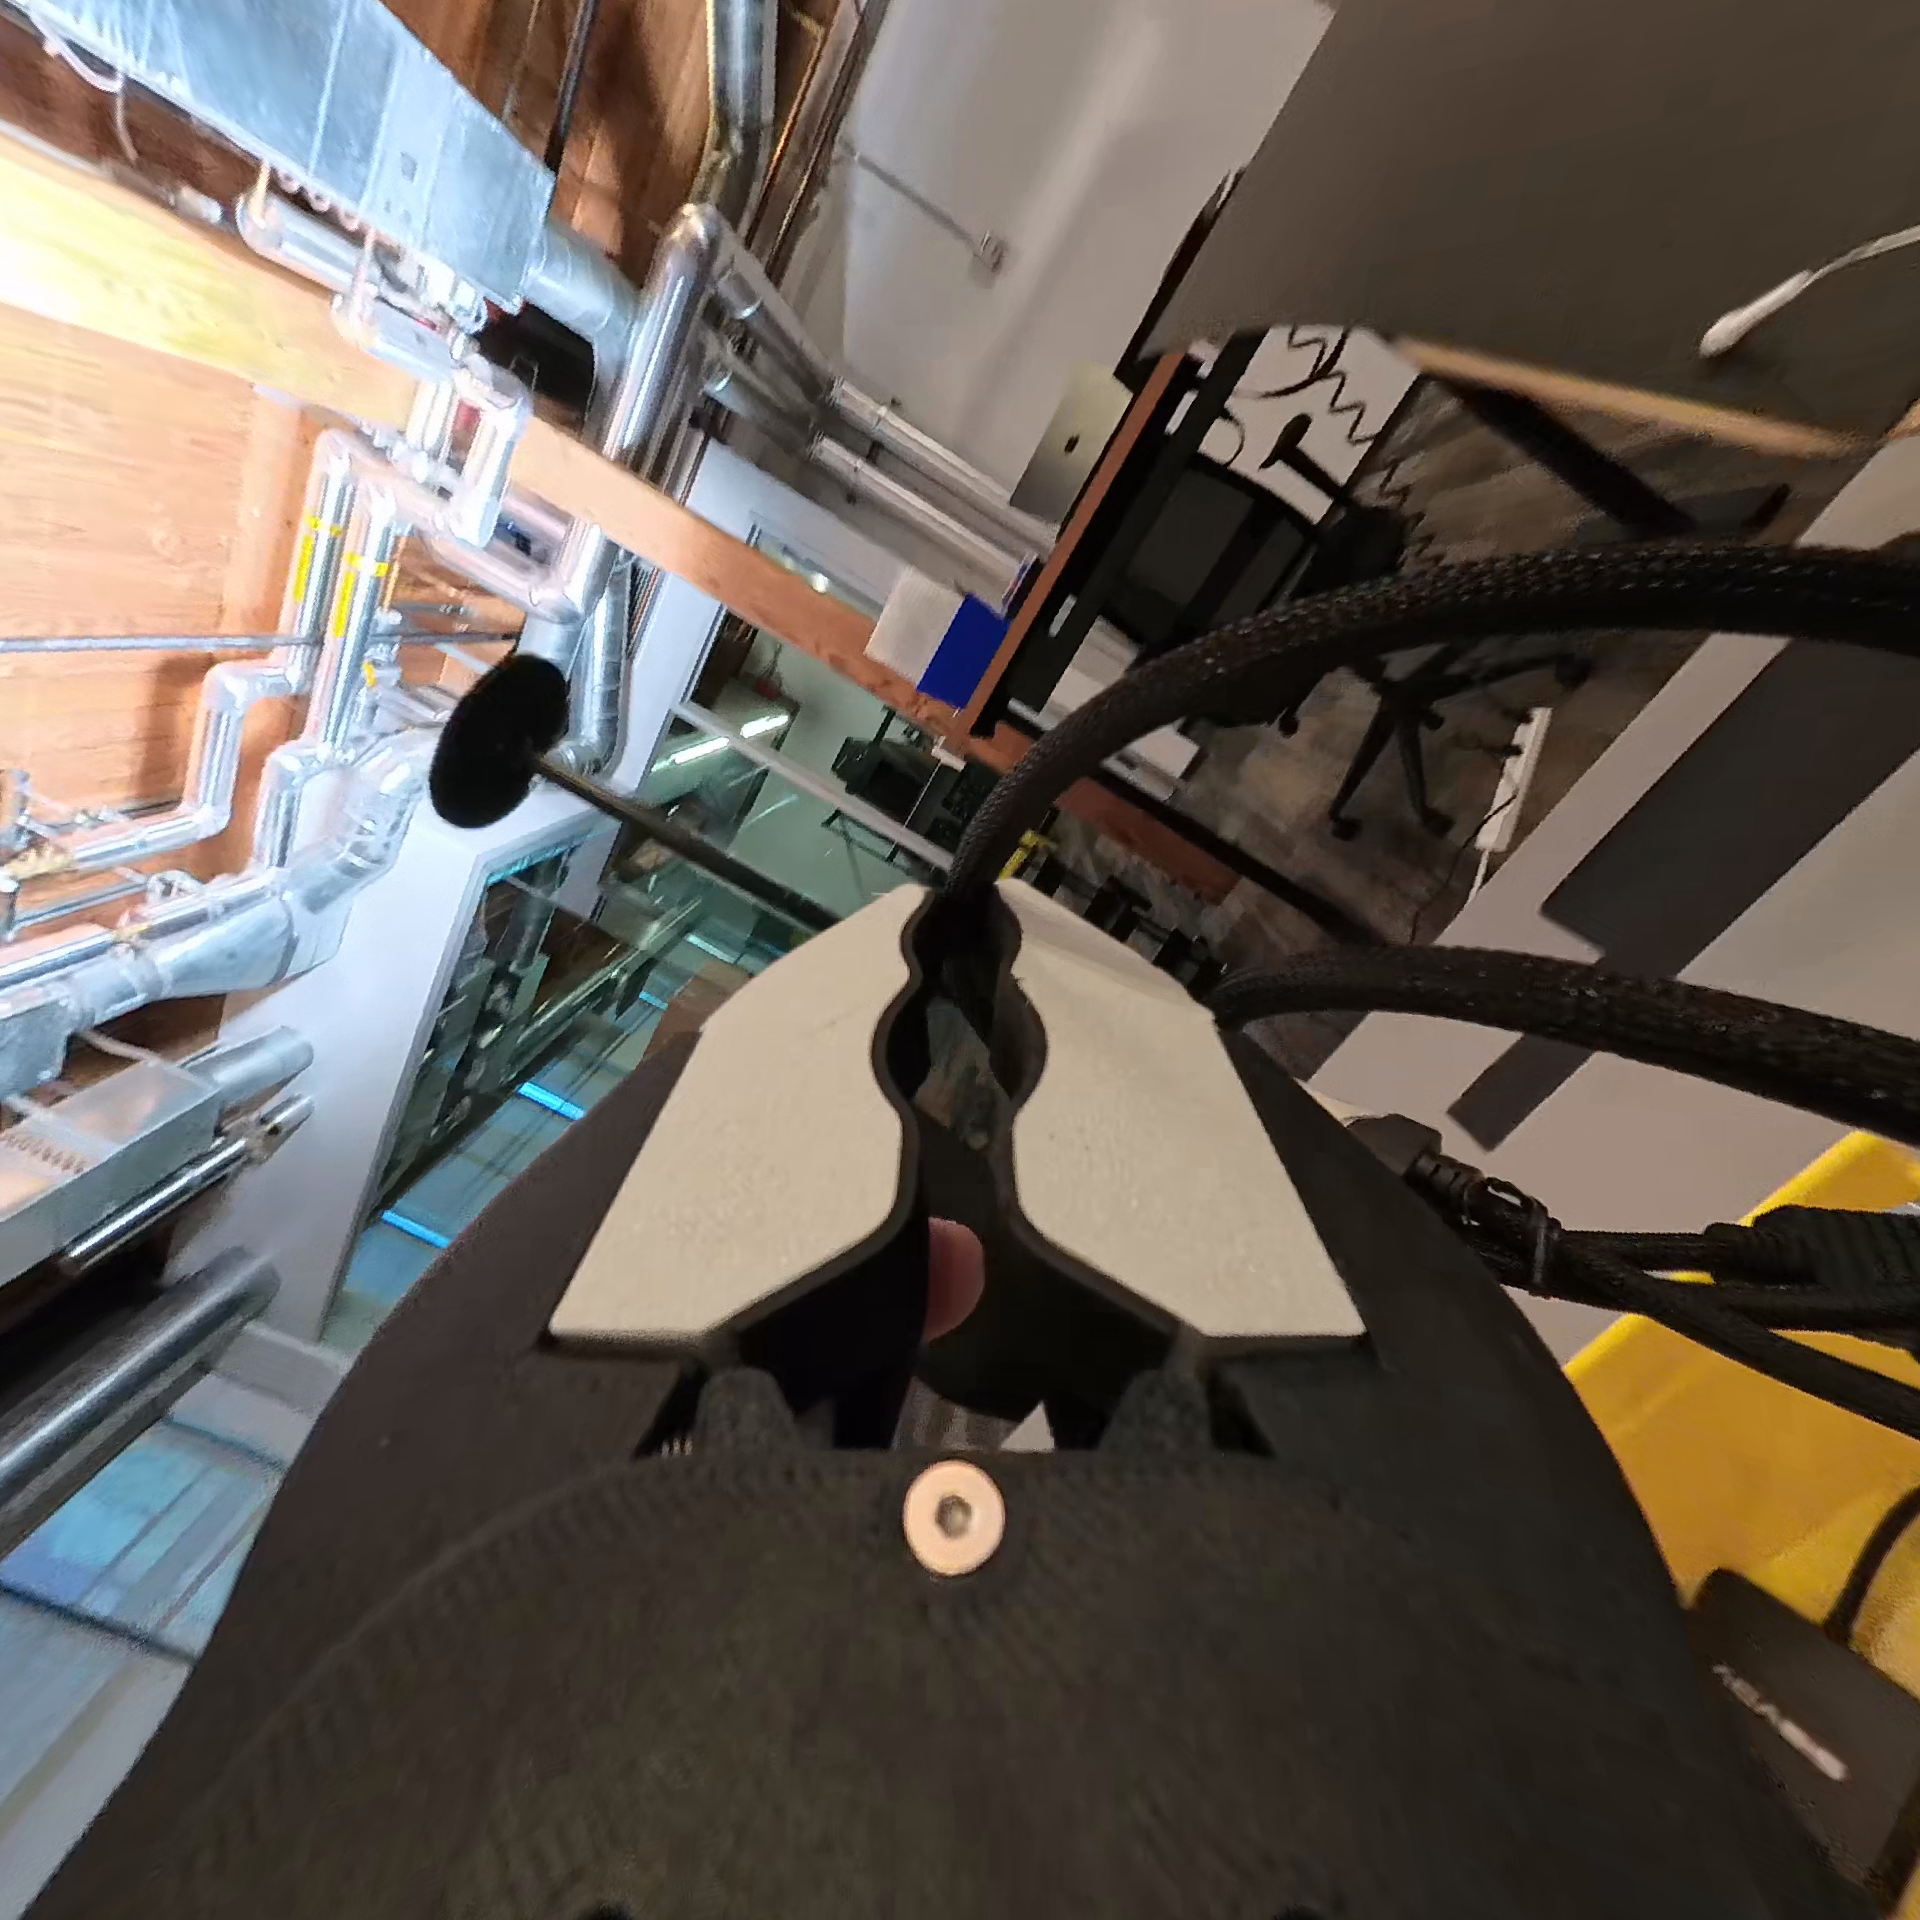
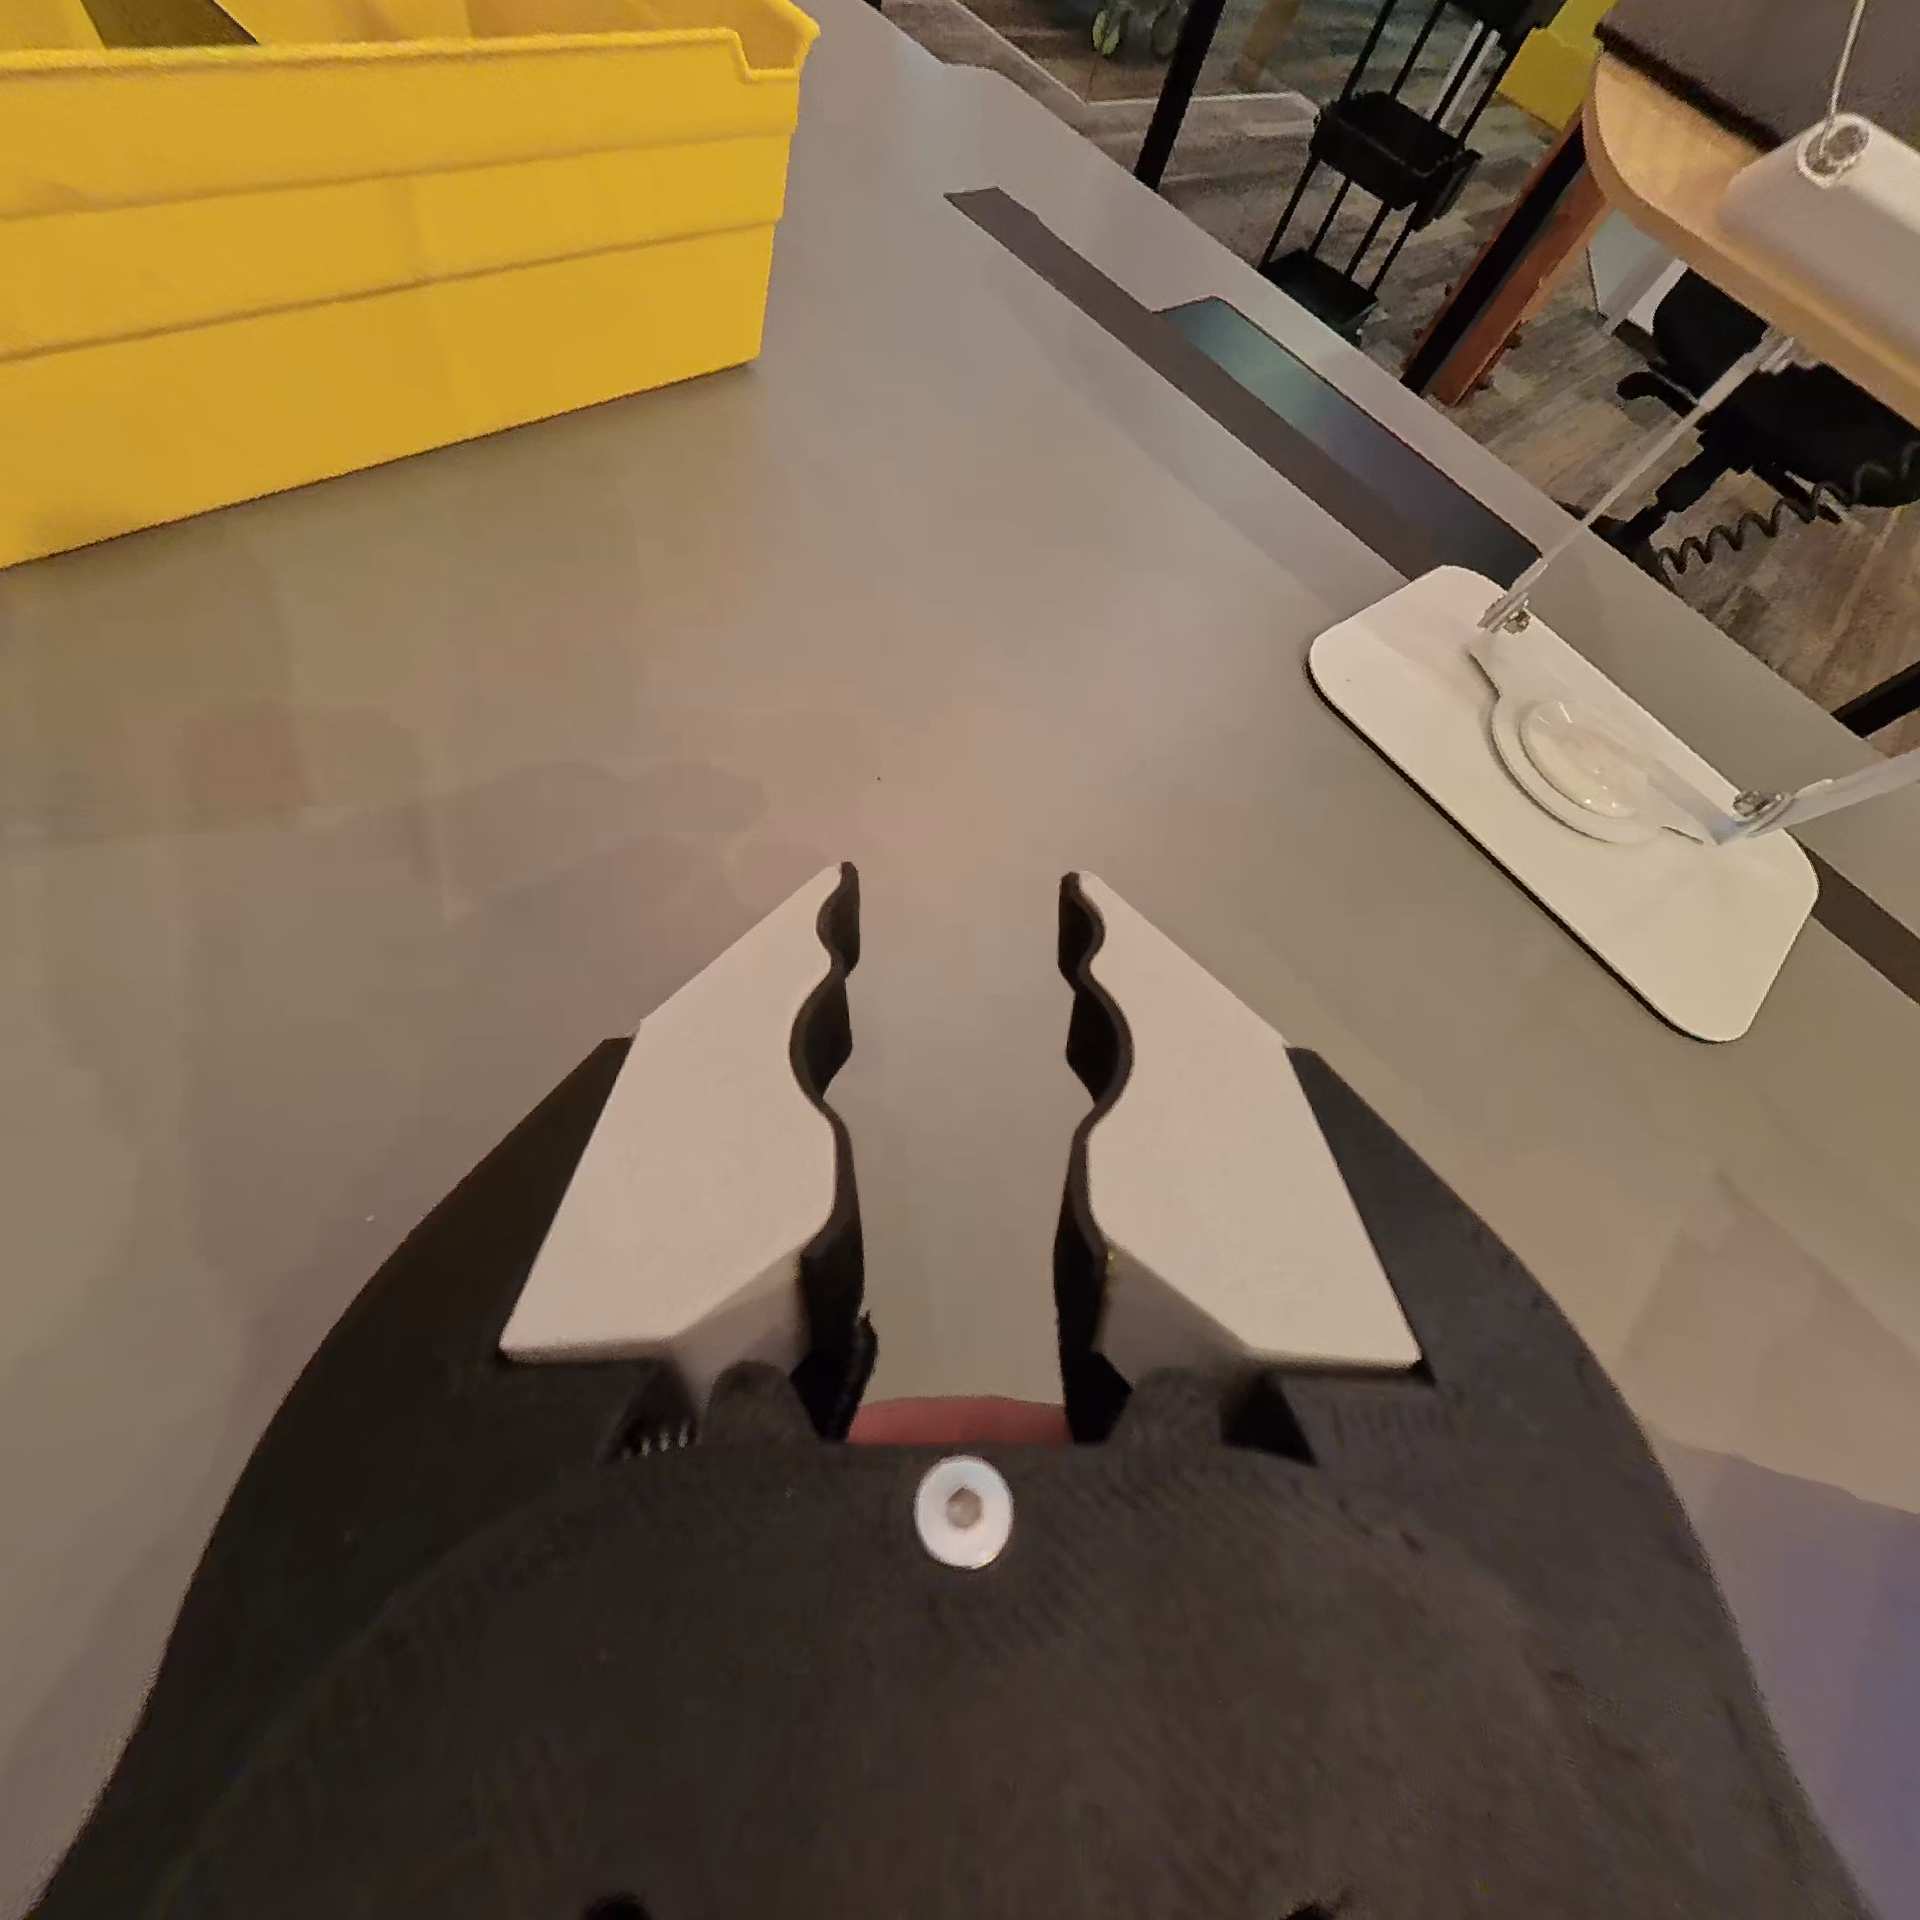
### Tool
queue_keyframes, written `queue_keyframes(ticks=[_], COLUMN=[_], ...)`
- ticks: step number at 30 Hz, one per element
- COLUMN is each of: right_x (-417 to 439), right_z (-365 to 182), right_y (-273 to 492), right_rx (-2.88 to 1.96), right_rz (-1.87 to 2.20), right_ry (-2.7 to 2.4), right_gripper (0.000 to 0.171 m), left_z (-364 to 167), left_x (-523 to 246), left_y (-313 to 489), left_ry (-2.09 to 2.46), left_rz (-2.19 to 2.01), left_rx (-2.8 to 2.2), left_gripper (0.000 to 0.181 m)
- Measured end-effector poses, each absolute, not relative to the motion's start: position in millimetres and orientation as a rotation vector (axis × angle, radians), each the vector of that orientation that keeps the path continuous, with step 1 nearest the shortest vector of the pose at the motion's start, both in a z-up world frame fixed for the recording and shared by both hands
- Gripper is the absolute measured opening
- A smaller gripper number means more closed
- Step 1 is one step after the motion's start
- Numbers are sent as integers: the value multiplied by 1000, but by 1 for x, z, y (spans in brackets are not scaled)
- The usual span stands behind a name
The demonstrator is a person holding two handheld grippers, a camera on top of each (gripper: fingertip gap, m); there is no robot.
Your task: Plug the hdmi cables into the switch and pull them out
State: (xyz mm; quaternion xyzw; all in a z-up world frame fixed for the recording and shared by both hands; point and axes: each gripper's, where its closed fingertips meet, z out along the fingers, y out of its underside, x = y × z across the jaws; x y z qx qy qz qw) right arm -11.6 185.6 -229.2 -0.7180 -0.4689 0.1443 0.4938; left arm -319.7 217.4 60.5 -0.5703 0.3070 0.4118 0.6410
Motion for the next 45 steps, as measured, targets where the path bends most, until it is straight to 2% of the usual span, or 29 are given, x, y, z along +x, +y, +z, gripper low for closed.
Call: queue_keyframes(ticks=[6,14,23,35,39,42,45], right_x=[-14,-9,-9,-1,6,11,11], right_z=[-223,-207,-217,-272,-292,-303,-305], right_y=[182,185,181,160,157,158,159], right_rx=[-1701,-1641,-1635,-1732,-1776,-1818,-1856], right_rz=[364,392,470,472,403,357,377], right_ry=[-1149,-1108,-1185,-1511,-1599,-1629,-1612], right_gripper=[37,37,60,83,81,69,68], left_z=[51,-11,-79,-125,-144,-155,-171], left_x=[-238,-135,-60,-11,-9,-7,-7], left_y=[231,252,256,269,278,282,286], left_ry=[860,1088,1353,1492,1517,1516,1547], left_rz=[785,593,420,278,270,245,267], left_rx=[-1274,-1280,-1240,-1211,-1236,-1261,-1283], left_gripper=[6,6,6,6,6,6,7])
